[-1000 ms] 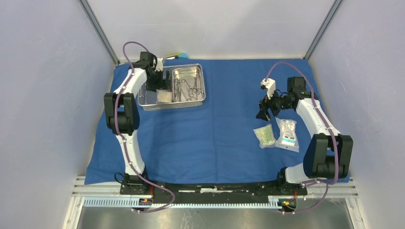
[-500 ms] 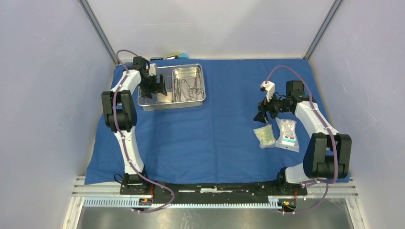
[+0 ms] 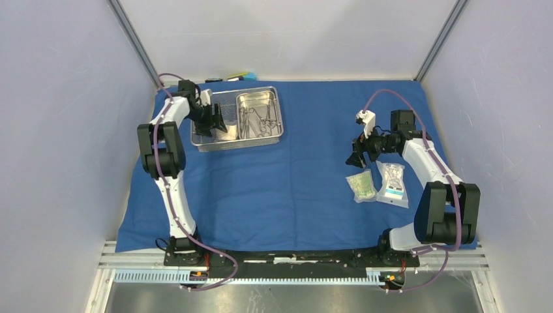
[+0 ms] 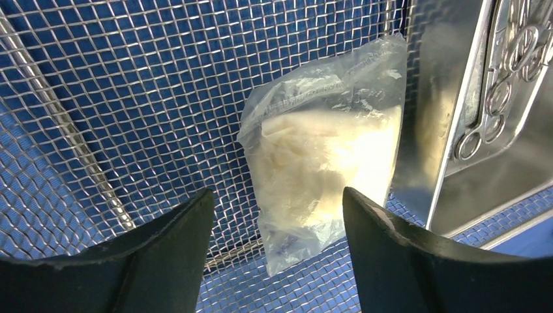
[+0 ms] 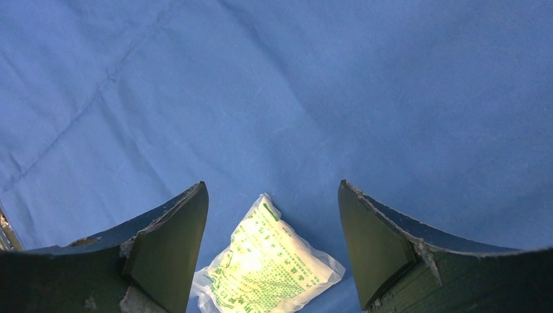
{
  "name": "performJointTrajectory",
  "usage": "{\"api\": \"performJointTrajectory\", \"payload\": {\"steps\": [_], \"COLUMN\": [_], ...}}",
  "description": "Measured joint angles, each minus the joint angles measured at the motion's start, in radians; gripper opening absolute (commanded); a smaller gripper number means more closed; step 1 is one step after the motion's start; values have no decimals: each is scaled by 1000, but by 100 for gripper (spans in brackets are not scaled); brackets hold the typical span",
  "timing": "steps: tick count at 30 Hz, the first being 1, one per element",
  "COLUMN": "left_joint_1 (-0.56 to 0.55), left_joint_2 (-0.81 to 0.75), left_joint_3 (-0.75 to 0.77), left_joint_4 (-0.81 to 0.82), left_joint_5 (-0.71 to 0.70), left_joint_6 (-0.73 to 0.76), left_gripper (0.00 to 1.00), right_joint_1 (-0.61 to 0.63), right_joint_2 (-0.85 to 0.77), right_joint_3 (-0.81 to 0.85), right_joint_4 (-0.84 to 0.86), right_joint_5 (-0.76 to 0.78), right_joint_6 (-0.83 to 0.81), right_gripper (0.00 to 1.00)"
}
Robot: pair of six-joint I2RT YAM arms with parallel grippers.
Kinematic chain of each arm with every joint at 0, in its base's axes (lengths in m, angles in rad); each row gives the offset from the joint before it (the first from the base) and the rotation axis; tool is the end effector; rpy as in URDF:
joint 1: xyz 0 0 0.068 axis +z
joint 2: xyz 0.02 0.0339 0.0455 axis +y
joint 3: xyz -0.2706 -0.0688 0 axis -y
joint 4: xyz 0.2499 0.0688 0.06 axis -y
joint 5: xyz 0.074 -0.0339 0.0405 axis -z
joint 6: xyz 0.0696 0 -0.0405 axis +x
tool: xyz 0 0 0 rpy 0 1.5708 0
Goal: Open and lay out the surgical kit
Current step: Pick up the medical item from the container.
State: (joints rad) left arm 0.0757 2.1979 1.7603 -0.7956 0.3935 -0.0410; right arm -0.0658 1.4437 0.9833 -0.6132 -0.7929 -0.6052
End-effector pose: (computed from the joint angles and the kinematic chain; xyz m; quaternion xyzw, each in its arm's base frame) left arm 0.4770 0.0094 0.1506 -0.0236 0.9670 -0.1898 0.1681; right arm 0.2975 0.0301 0.2167 -0.3298 0.8364 0.2787 0.3375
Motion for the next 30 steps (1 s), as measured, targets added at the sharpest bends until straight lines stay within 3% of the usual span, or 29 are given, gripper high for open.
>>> {"api": "performJointTrajectory", "payload": {"steps": [13, 21, 26, 30], "left_joint_1": [-13, -11, -8, 1], "left_joint_2": [2, 13, 18, 15], "left_joint_3": [-4, -4, 3, 42], "left_joint_4": [-5, -4, -13, -37], "left_joint_5": [146, 163, 175, 198], "left_joint_6": [-38, -48, -48, -47], "left_gripper": [62, 35, 6, 4], "right_joint_1": [1, 1, 5, 21], "right_joint_2": [0, 0, 0, 0], "right_joint_3": [-43, -47, -45, -12], "right_joint_4": [9, 10, 4, -7], "right_joint_5": [-1, -1, -1, 0], "right_joint_6": [6, 6, 5, 4], "right_gripper": [79, 79, 79, 79]}}
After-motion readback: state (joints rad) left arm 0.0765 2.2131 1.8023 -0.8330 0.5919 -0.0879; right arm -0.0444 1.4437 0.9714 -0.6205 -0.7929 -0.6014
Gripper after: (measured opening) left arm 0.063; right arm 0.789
